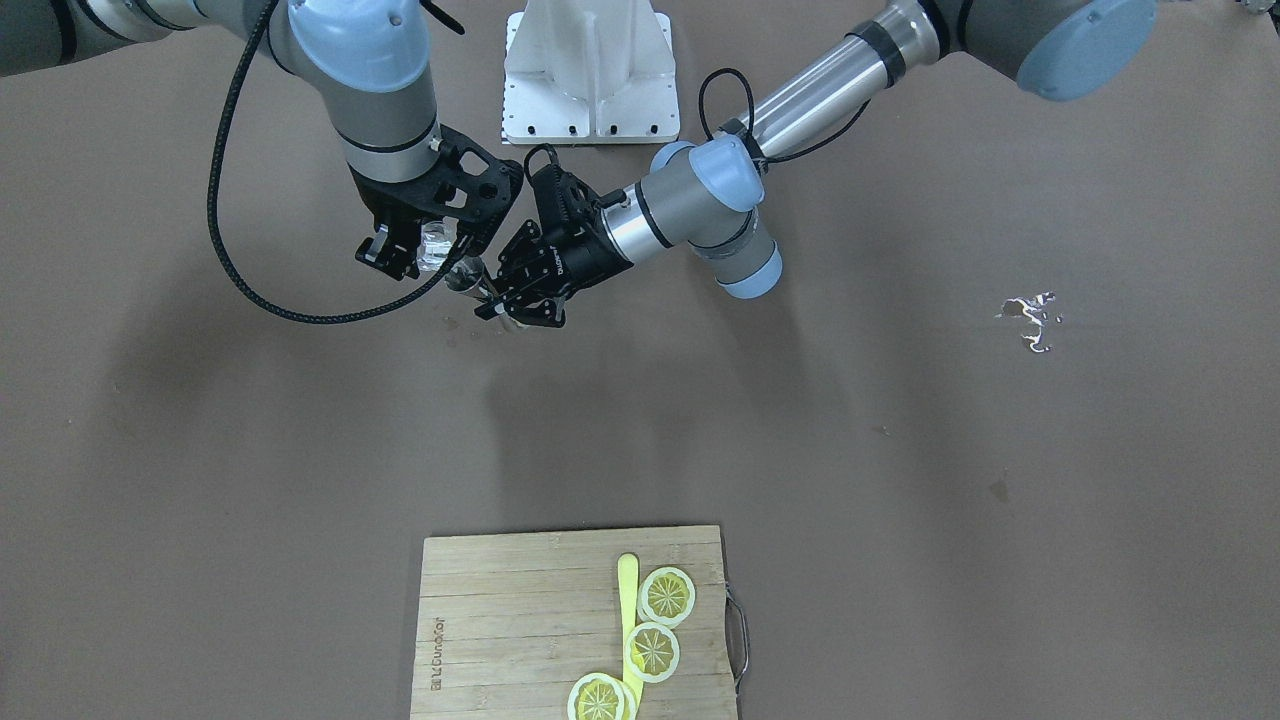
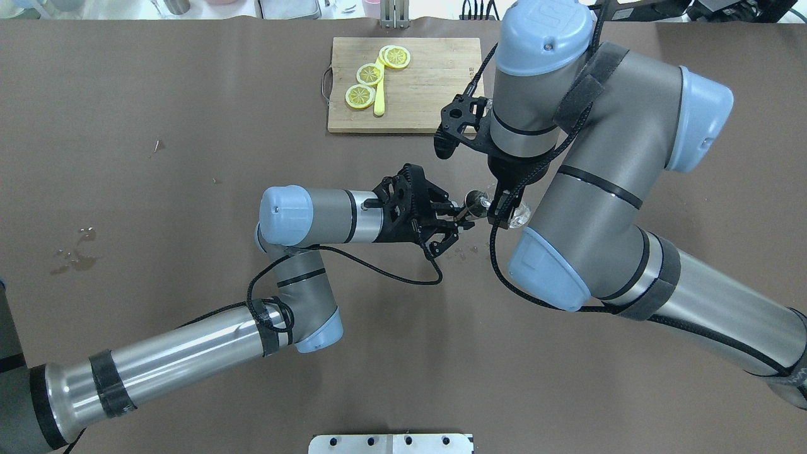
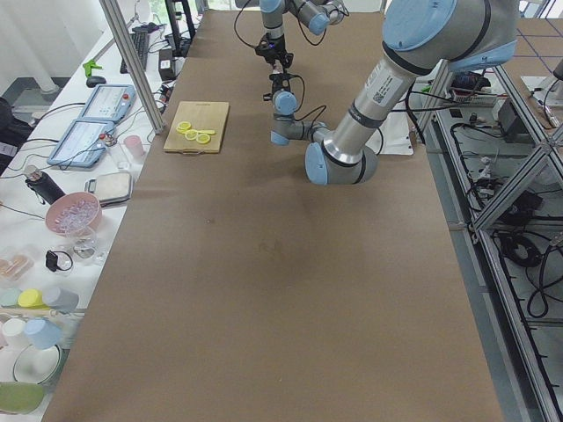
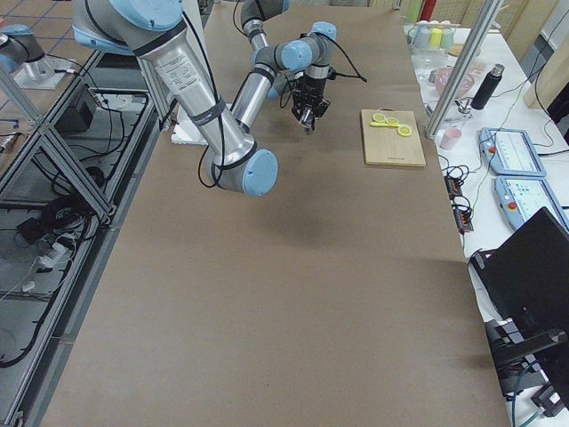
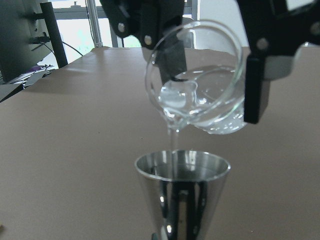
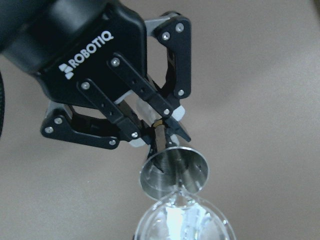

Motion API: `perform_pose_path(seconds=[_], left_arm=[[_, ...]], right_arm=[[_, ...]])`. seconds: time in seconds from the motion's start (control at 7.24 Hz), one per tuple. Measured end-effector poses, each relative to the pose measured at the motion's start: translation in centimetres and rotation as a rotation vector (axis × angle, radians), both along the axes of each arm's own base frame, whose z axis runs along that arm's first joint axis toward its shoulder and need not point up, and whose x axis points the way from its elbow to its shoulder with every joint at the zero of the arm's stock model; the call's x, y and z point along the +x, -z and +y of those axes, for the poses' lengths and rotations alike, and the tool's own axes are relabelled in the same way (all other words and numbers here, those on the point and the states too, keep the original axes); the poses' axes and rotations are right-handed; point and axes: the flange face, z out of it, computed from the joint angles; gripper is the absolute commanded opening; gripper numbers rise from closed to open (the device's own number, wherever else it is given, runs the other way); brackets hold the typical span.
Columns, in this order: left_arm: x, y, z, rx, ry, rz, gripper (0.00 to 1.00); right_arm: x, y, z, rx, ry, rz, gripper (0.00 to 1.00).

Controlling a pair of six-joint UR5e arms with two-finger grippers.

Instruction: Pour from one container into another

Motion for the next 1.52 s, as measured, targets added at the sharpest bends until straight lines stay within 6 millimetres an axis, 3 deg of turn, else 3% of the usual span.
perform_pose_path(seconds=[1.52], left_arm=[[0.07,-0.01,0.30,0.003,-0.002,0.009,0.00]], right_arm=[[-0.82,1.08,0.02,-0.028,0.036,0.054,0.00]])
